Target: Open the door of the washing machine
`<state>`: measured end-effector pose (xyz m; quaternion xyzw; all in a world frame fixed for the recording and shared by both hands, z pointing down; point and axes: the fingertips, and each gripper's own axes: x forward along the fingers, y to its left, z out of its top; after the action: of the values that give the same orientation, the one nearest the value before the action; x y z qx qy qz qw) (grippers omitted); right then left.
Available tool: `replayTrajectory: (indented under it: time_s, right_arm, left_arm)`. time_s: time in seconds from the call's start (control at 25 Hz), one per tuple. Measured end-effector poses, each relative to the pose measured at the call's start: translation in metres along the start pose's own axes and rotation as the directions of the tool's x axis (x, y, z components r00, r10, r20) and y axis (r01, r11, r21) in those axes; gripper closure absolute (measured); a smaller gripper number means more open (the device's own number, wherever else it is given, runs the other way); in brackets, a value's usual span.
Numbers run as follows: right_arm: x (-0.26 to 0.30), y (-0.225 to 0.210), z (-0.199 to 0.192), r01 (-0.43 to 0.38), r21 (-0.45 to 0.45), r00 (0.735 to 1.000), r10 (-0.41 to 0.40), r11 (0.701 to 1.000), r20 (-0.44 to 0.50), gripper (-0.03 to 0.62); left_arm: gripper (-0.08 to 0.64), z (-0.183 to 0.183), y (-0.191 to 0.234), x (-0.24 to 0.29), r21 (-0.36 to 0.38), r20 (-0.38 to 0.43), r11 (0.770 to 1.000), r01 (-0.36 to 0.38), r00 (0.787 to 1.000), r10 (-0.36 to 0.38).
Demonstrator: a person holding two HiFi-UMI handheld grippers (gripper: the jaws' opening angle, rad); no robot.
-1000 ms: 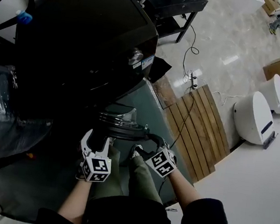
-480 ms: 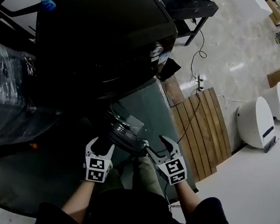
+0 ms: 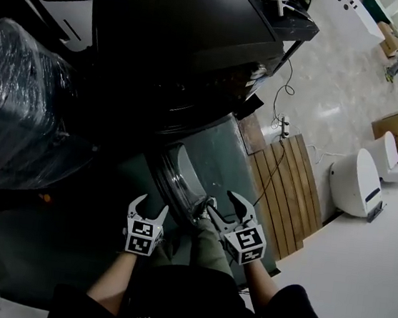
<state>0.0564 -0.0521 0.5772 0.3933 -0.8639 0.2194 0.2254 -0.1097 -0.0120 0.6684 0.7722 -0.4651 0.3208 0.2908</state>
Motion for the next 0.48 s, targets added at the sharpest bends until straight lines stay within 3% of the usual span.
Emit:
replayTrajectory:
  time_s: [0.2,0.36,0.48]
  right_arm:
    - [-0.004,0.045,0.001,0.01,-0.007,1.0,-0.01,1.0,0.016,0.311]
    - [-0.008,0.068,-0.001,0.03,-0.013,0.999,-0.03,0.999,0.019,0.311]
    - [-0.01,0.083,0.002,0.047,-0.019,0.999,-0.046,0.999,0.027,0.311]
  left_arm:
    - [0.321,-0.025,0.02,-0.027,-0.064,0.037,0.997,0.037,0.999,-0.035]
    - [0.321,-0.046,0.024,-0.038,-0.051,0.028,0.994,0.099,0.995,-0.097]
    - [0.312,-0.054,0.038,-0.048,-0.068,0.035,0.994,0.089,0.996,-0.087]
